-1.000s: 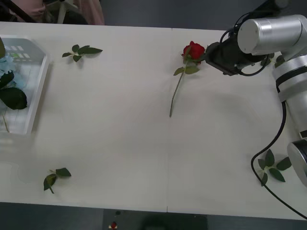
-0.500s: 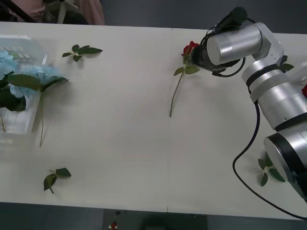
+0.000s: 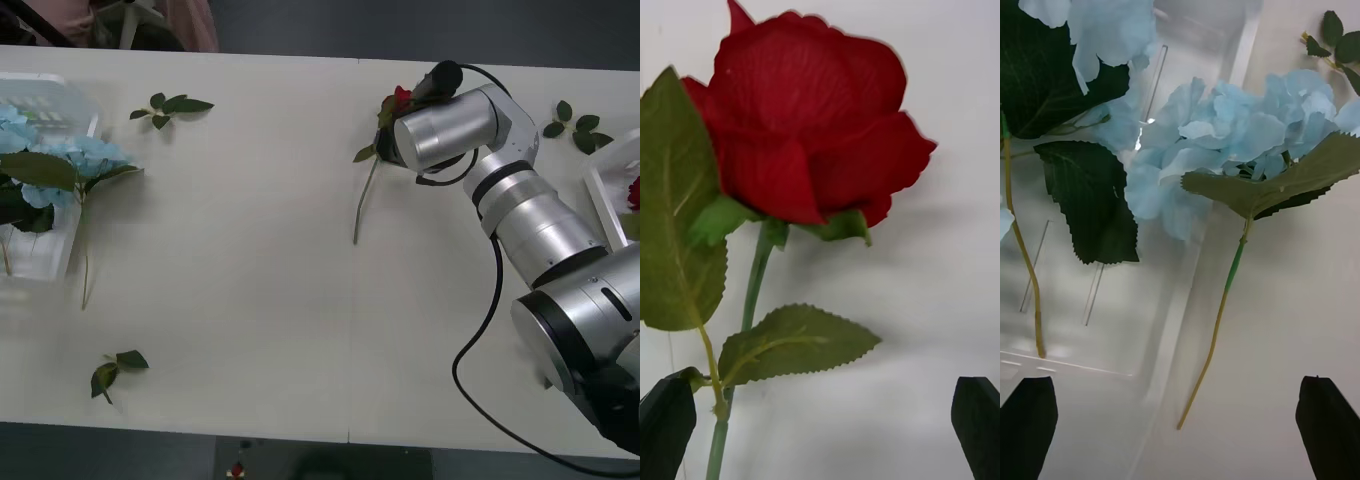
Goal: Put the red flowers into the right box and the blue flowers into the left box
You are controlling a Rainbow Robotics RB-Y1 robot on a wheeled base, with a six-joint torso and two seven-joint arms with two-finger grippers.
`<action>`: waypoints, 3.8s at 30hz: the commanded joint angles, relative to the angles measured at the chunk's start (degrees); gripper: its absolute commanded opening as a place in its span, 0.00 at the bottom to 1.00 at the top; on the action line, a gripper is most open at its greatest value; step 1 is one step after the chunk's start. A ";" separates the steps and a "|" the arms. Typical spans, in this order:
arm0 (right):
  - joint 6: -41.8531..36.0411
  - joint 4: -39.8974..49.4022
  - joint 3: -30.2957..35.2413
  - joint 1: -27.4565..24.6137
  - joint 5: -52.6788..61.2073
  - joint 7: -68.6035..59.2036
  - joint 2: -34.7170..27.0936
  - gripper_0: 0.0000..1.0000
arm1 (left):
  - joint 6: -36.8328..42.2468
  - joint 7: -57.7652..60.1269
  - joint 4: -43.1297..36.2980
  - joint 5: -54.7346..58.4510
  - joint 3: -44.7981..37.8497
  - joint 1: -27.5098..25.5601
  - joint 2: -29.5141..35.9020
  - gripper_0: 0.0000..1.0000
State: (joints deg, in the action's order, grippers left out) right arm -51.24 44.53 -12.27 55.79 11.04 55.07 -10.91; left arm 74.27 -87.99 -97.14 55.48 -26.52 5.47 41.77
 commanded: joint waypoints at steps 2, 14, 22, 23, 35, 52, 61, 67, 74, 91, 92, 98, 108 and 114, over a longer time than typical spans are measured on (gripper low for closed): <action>1.06 0.82 -2.14 1.69 -0.84 -1.99 1.50 1.00 | -0.35 -1.57 -0.68 0.41 -1.87 -1.33 2.08 0.97; 4.75 -2.61 -6.36 1.69 -1.02 -3.31 2.03 1.00 | -0.27 -0.34 -1.03 8.76 -0.64 -0.72 2.08 1.00; 5.19 -2.96 -8.56 1.34 -0.49 -3.83 2.03 1.00 | 0.70 1.51 -6.04 5.34 5.51 1.92 2.00 1.00; 5.28 -2.96 -8.64 1.34 -0.49 -3.92 2.03 0.75 | 1.58 1.68 -6.22 4.11 6.83 3.15 2.00 1.00; 5.36 -2.96 -8.73 0.55 -0.49 -4.62 2.03 0.00 | 5.62 4.76 -6.13 -7.14 20.81 13.87 -1.17 1.00; -3.95 9.87 -8.73 0.29 6.19 -3.31 -7.37 0.00 | 3.34 4.06 -4.81 -24.20 30.56 16.24 -1.52 1.00; -21.18 31.41 -3.72 -5.87 13.66 -2.43 -20.64 0.00 | -0.35 3.18 0.37 -25.78 31.09 16.24 -1.52 1.00; -32.25 44.68 5.86 -13.16 21.04 0.65 -30.22 0.00 | -2.81 2.56 3.27 -27.10 31.09 16.24 -1.52 1.00; -41.66 48.02 22.38 -20.28 28.42 14.71 -37.26 0.00 | -5.71 2.12 5.82 -27.62 31.44 16.24 -1.52 1.00; -36.21 35.45 41.98 -32.32 27.46 48.37 -39.10 0.00 | -13.10 2.12 15.05 -27.54 37.15 19.67 -1.52 1.00; -34.01 33.60 41.37 -32.67 27.37 49.52 -39.10 0.00 | -13.54 2.12 15.75 -27.45 37.68 20.02 -1.52 1.00; -22.06 22.88 38.11 -32.76 26.32 53.65 -39.10 0.00 | -15.56 2.21 19.09 -27.36 39.35 21.60 -1.52 1.00; -10.28 16.64 34.51 -32.94 25.96 55.23 -39.10 1.00 | -16.70 2.39 20.06 -27.10 39.35 21.69 -1.52 0.49; -16.43 23.50 36.09 -32.85 27.37 55.93 -39.10 1.00 | -16.88 2.83 20.15 -27.10 39.35 21.69 -1.52 0.00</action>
State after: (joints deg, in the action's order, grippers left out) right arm -65.18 62.43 21.60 22.19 37.46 108.66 -48.70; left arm 58.09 -84.94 -76.58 28.20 13.49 25.73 39.40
